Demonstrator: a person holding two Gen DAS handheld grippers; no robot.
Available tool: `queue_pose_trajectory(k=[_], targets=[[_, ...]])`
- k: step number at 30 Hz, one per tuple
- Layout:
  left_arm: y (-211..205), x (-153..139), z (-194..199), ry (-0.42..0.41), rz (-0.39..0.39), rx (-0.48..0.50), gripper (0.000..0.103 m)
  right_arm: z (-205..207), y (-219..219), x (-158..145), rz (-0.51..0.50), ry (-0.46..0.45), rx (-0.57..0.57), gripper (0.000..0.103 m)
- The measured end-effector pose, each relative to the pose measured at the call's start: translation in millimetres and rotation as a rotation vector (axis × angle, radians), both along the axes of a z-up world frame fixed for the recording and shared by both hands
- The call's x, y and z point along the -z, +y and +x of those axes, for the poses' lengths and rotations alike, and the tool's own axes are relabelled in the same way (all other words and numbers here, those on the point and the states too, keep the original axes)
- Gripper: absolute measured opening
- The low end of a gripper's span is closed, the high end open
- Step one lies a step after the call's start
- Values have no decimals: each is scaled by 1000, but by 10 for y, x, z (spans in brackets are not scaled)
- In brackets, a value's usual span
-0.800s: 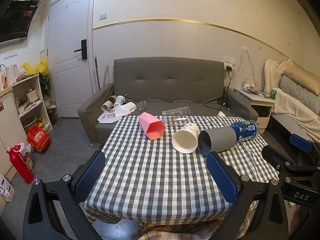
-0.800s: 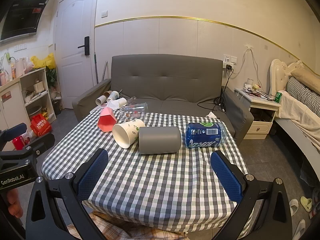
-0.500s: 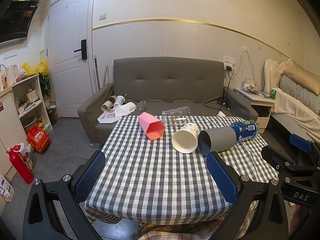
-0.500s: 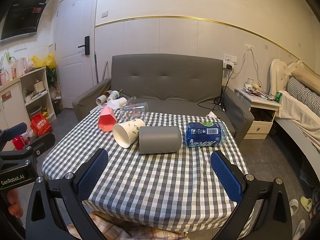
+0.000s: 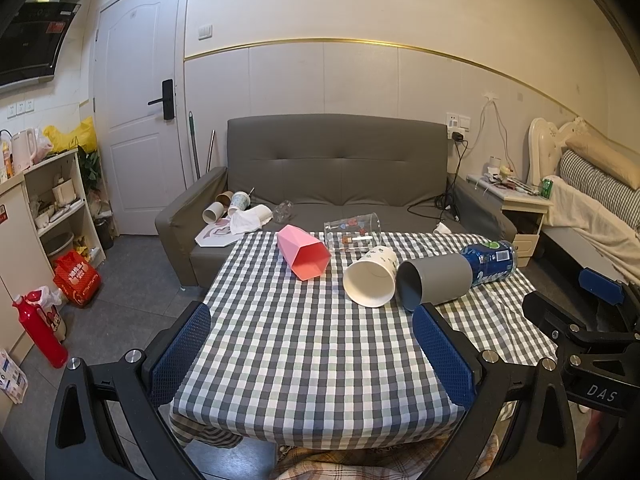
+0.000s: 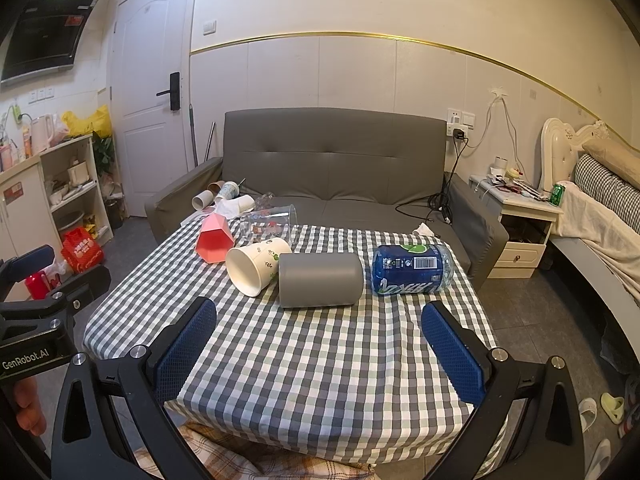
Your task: Flip cup upside down
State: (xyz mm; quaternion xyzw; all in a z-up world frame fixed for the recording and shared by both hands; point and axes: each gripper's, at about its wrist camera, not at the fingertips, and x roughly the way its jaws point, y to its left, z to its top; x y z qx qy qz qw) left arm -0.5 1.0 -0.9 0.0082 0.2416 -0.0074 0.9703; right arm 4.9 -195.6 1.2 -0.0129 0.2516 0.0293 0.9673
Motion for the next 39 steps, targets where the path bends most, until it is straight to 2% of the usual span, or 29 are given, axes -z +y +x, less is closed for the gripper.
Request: queue_pose_trajectory(k=[15,18,24,28,31,34,39], targets=[[-10,12,-18,7,-3,3,103,16,66,96,-4,7,-6,103],[-32,92,-3,13,-5,8,103,14,71,112,-5,10,-6,103],[-179,97,130,46,22,76,103,48,-71,90,-5,25,23,103],[-368,94,332,86,30,166,103,125,-311,83,2,70,59,103],[-595,88,547,125,62,270,103,187,-534,91,23,104,95,103],[-932,97,827,174,130,409,103,289,-781,82,46,137,122,103],[-1464,116,1261,224,252,566,103,515,-1254,80,54,183,164,103]])
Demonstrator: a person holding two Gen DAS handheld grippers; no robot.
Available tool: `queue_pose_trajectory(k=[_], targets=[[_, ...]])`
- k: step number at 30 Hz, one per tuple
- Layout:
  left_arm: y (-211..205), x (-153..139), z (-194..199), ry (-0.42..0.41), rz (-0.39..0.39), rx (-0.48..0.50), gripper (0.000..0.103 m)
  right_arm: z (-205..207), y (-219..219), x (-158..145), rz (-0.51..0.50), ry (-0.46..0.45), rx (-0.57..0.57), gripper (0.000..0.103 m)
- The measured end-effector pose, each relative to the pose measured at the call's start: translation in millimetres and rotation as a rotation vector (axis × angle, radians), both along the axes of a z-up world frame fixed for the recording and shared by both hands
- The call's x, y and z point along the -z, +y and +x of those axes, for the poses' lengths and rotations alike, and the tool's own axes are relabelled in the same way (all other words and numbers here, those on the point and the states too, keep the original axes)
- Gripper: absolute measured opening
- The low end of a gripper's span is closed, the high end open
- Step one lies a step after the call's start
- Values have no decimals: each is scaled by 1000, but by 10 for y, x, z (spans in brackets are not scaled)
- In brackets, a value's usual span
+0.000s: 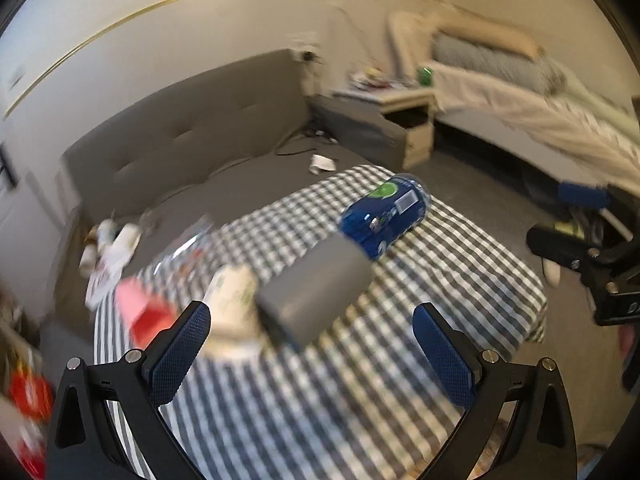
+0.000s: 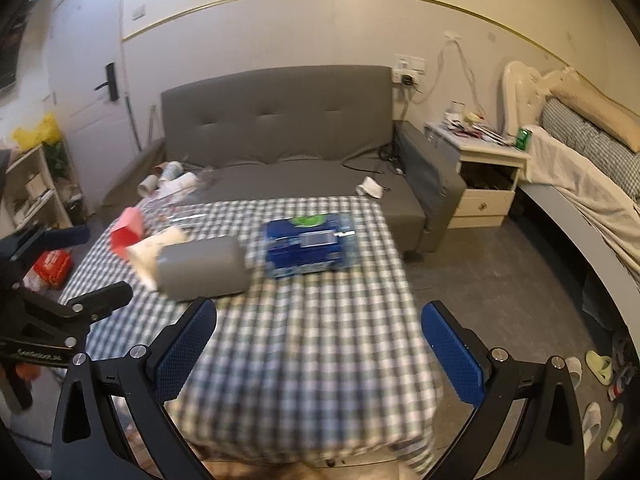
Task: Flip cup upside down
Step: 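Reach the left tool to the lying blue bottle and close on it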
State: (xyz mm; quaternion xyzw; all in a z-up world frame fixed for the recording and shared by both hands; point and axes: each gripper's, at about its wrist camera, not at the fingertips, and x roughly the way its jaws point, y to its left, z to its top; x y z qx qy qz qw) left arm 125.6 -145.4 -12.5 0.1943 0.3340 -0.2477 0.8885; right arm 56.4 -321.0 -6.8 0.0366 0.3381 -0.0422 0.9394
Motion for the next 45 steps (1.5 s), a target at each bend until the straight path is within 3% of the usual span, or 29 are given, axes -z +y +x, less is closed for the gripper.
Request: queue_pose_trajectory(k=[8,14,23,30,33,34,36,39,45], targets=[[-868,86,666,18,129,232,103,424,-655,209,39,93,76,103],[-1245,288,893,71,191,353,103,638,-805,360,47,117,69,103],[-1484,665,1002,105,334,391,103,842,-839,575,51,149,22,103],[-1633,741,1037,89,362,418,101,814,-847,651,49,165,22,103],[-1695,791,1024,110,386,440,84,768,-830,645,42,164,19,103],[-1715,810,1017,119,396,448,73,747,-827,645,50,163,21,103],[-1741,814,1001,118,412,449,73,707,-836,631,75,162,30,103],[-1745,756,991,112,406,429,72,651,-820,610,86,161,33,103],[-1598,378,956,130,313,323,70,525,-771,499,73,143,34,103]])
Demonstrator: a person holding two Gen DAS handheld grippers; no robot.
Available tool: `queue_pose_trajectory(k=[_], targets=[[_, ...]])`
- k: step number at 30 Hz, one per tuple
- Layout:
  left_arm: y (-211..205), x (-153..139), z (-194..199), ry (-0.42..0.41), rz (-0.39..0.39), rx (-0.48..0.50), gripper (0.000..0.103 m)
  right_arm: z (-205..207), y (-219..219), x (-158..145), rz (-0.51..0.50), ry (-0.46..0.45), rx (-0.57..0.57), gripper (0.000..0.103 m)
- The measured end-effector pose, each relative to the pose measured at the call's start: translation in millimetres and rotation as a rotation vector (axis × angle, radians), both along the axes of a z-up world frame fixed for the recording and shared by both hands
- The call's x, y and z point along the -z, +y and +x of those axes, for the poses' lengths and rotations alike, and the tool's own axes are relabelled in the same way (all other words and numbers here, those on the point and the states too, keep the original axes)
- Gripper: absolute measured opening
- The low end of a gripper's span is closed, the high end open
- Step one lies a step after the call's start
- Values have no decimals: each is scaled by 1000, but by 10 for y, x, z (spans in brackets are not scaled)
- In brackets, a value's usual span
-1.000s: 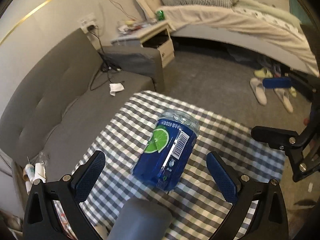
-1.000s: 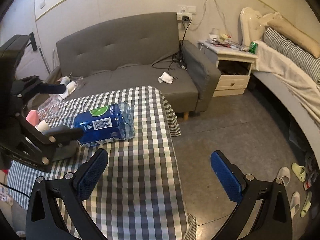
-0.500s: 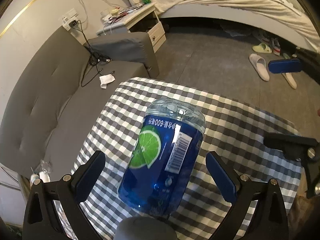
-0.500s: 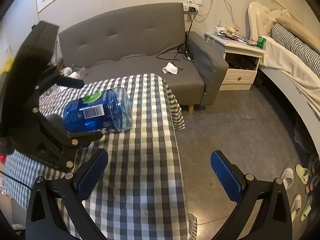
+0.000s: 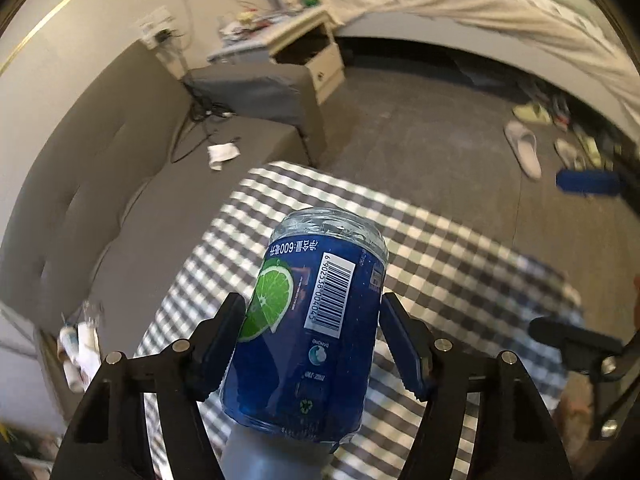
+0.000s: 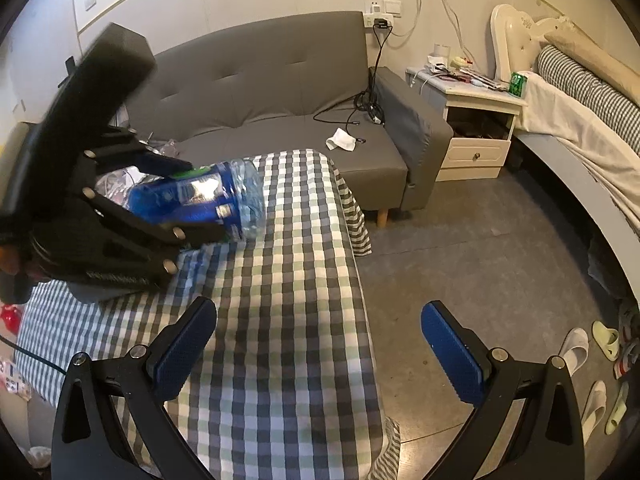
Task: Flip cup upside down
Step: 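Lift the blue bottle with the left tool and turn it cap-up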
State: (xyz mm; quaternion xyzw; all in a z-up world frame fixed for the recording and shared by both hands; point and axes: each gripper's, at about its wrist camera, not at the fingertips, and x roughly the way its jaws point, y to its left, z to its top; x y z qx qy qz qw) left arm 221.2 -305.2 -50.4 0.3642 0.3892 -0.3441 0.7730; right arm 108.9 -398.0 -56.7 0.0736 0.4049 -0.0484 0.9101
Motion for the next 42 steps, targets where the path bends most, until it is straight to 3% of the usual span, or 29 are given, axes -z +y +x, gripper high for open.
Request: queue_pose_trajectory(k=[6,13,18,27,40,42], targets=[[417,-408,-339,54,-61,-110,70,-191,115,-249,3,-53,3,103],[990,-579,-839,92,-88,-256,70,-460,464,-487,5,-117,-34,103],[1527,-384,-939,125,-138,-472,70,-567,821,-470,5,-118,-88,103],[2083,86,-887,192,-223,-819,70,-548,1388,-353,-68,-68,-191,103],[2013,315,-1079,89,-230,-764,70,-428,1521,-202,-128,12,-211,103],[2014,313,-1121,71,-237,-736,73,-416,1548,-225,-142,14,-215,103]])
